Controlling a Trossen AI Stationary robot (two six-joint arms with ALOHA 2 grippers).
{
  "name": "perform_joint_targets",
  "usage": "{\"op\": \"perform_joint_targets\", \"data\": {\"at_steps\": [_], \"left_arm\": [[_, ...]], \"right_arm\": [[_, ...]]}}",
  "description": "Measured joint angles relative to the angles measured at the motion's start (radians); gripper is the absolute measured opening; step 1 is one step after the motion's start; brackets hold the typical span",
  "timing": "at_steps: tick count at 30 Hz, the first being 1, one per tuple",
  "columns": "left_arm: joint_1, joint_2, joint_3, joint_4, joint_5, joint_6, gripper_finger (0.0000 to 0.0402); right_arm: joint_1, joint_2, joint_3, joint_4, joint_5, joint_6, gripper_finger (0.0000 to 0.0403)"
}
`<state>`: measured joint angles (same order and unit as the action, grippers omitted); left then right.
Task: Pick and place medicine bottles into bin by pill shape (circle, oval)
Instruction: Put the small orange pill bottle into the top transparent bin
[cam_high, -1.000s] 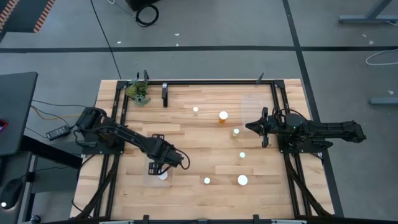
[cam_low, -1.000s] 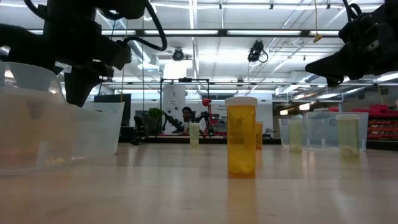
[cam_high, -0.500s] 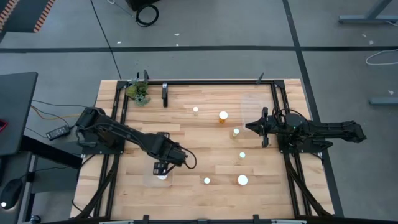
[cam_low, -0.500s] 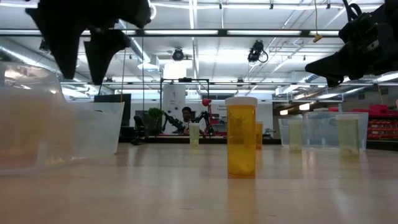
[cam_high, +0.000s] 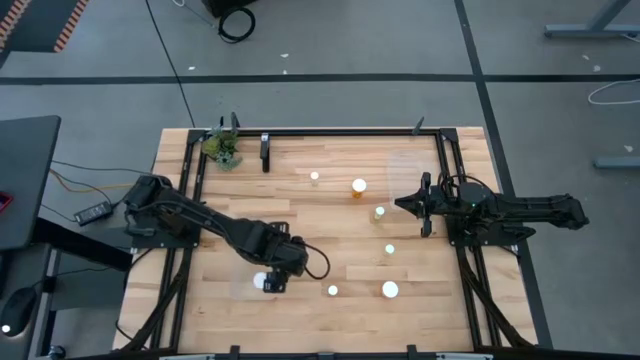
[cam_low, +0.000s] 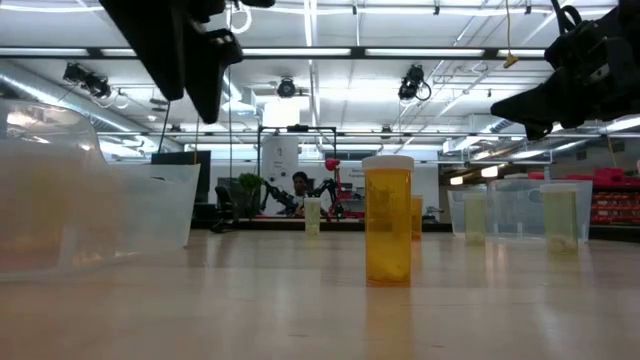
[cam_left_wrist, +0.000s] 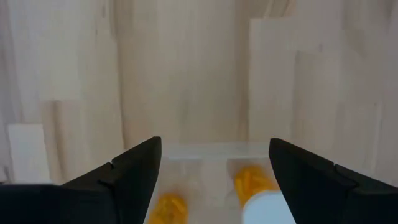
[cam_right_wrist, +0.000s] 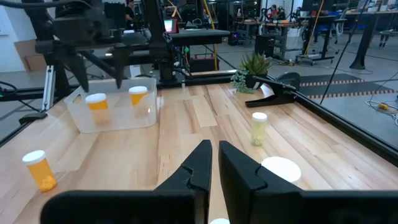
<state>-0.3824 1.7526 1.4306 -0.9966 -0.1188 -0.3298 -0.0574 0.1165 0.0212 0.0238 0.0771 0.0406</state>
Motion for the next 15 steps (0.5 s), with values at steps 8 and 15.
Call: {"op": "perform_joint_targets", "data": {"at_steps": [8,15], "left_arm": [[-0.027,0.161,0.182,-0.034,0.001,0.031,0.0304],[-0.031,0.297,0.361,-0.102,0.009,0.117,0.0304]], "right_arm": [[0.000,0.000,0.000,-0.009,0.000,0.000,0.0037],[0.000,0.000,0.000,-0.010,0.000,0.000,0.0037]]}}
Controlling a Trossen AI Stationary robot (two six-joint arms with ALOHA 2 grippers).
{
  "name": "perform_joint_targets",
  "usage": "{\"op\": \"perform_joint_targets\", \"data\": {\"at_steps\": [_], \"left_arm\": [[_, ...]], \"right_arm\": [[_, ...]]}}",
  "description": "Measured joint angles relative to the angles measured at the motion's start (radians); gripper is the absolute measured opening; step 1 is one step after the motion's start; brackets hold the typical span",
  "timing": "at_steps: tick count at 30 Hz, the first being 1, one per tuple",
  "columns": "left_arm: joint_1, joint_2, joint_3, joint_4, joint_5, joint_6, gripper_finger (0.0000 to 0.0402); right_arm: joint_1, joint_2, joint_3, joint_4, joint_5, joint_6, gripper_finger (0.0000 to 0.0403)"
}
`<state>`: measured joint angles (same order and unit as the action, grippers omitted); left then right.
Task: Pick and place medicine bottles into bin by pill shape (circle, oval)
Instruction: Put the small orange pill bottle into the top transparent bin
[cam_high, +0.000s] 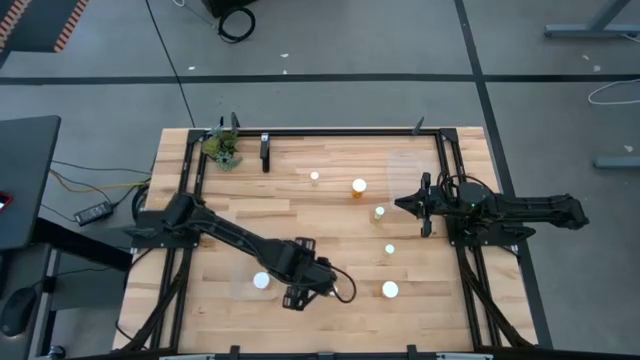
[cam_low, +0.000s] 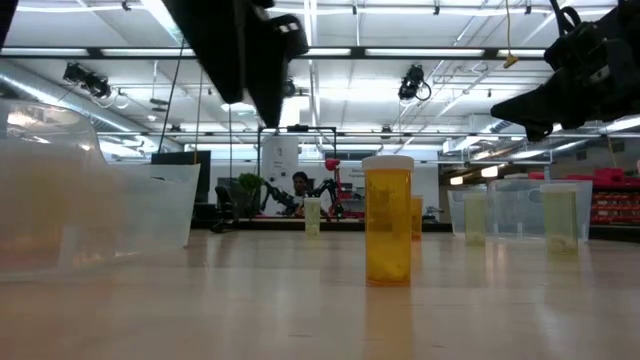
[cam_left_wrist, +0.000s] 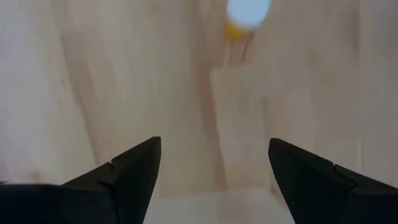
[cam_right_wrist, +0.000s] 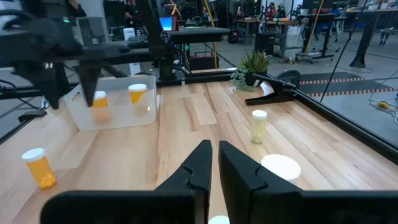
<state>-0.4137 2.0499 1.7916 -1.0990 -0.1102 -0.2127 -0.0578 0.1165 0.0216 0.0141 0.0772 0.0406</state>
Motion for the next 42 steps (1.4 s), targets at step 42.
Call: {"op": "perform_joint_targets", "data": {"at_steps": [42], "left_arm": [[-0.031,0.050,-0.270,0.531,0.004,0.127,0.0288]], "right_arm": [[0.000,0.000,0.000,-0.006,0.000,0.000,0.0037]]}}
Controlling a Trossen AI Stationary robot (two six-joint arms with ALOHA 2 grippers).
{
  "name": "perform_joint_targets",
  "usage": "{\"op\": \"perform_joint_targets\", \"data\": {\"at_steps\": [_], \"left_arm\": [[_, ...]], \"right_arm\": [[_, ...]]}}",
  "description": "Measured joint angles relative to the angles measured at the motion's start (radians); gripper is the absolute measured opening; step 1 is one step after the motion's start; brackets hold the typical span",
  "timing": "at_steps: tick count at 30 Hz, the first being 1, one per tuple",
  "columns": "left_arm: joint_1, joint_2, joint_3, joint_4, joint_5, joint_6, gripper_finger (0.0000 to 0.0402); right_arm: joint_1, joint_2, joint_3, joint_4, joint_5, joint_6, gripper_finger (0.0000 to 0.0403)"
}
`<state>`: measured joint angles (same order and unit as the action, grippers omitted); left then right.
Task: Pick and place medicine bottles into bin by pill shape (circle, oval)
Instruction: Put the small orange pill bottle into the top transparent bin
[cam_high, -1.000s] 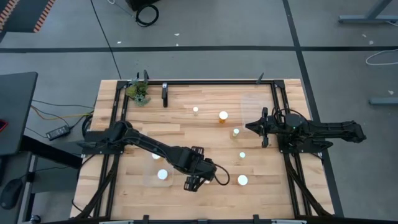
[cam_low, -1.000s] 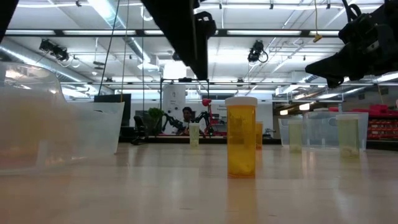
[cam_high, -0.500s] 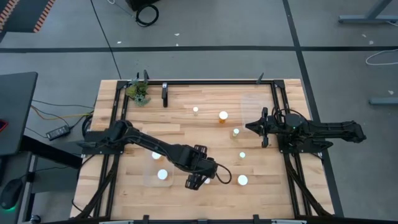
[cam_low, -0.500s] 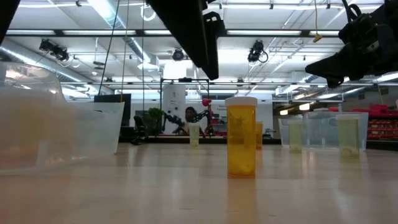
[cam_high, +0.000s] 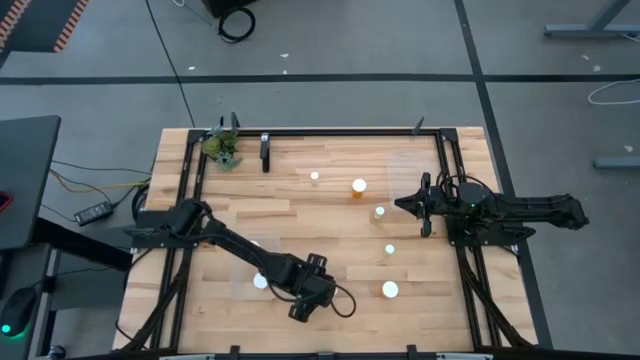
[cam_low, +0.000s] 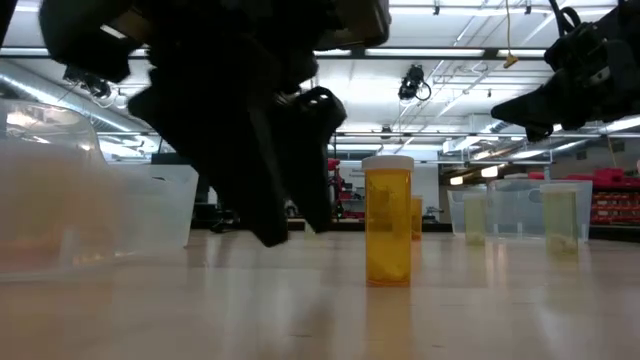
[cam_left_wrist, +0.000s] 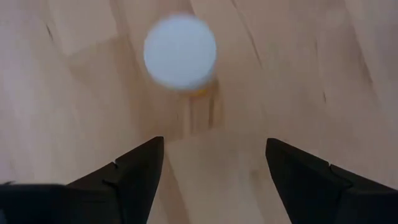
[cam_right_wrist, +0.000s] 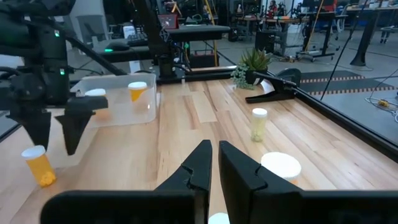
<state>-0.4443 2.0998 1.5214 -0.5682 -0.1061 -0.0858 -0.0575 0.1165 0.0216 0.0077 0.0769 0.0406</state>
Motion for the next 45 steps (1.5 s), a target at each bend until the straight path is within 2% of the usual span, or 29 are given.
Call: {"op": "perform_joint_targets", "data": {"at_steps": [9,17,28,41,45], "left_arm": [[0.012,0.000,-0.112,0.266,-0.004,-0.034,0.0247],[0.016,-0.001,-0.153,0.387,-0.051,-0.049,0.0205],[0.009,0.003,-0.188,0.470,-0.051,-0.061,0.0164],[0.009,0.006,-0.188,0.485,-0.052,-0.033,0.0111],[0.015,0.006,-0.188,0.483,-0.051,-0.025,0.0106]], "right_arm": [[0.000,0.000,0.000,-0.002,0.000,0.000,0.0037],[0.000,0.000,0.000,-0.001,0.000,0.000,0.0037],[0.000,0.000,0.000,-0.002,0.000,0.000,0.0037],[0.000,0.000,0.000,-0.002,0.000,0.000,0.0037],[0.000,0.000,0.000,-0.002,0.000,0.000,0.0037]]}}
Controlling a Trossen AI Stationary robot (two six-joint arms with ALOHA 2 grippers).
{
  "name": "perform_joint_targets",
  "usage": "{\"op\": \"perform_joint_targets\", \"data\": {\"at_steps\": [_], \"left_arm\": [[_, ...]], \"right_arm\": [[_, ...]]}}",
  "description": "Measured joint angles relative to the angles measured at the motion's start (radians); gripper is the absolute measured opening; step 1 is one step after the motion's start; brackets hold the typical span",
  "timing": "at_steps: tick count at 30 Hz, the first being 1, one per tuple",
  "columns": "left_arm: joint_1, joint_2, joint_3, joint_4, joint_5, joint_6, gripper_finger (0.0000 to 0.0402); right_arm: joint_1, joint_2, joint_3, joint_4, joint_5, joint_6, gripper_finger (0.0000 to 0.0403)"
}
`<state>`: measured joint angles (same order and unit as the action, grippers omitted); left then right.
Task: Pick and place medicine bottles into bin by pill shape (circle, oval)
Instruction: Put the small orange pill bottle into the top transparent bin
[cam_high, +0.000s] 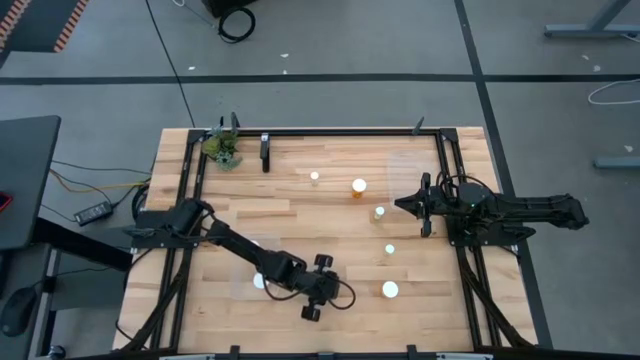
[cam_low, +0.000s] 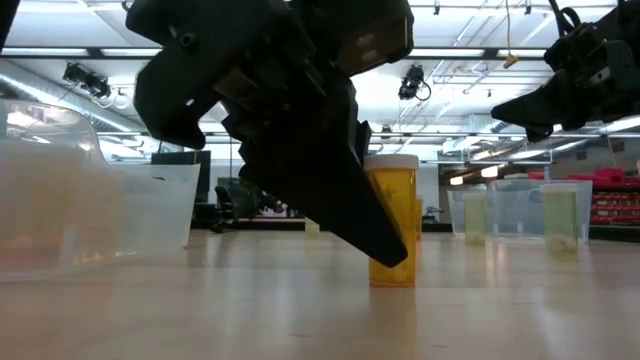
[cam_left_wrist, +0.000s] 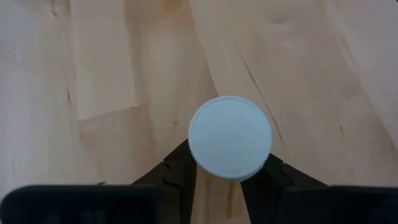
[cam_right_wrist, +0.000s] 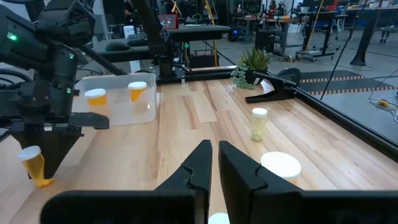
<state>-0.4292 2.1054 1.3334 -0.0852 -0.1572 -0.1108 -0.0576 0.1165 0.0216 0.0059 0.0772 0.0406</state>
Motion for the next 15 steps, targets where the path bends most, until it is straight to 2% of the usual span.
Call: {"op": "perform_joint_targets", "data": {"at_steps": [15], "left_arm": [[0.050,-0.028,0.012,-0.016,0.000,0.157,0.0112]], "right_arm": [[0.000,0.000,0.000,0.000,0.000,0.000,0.0037]]}}
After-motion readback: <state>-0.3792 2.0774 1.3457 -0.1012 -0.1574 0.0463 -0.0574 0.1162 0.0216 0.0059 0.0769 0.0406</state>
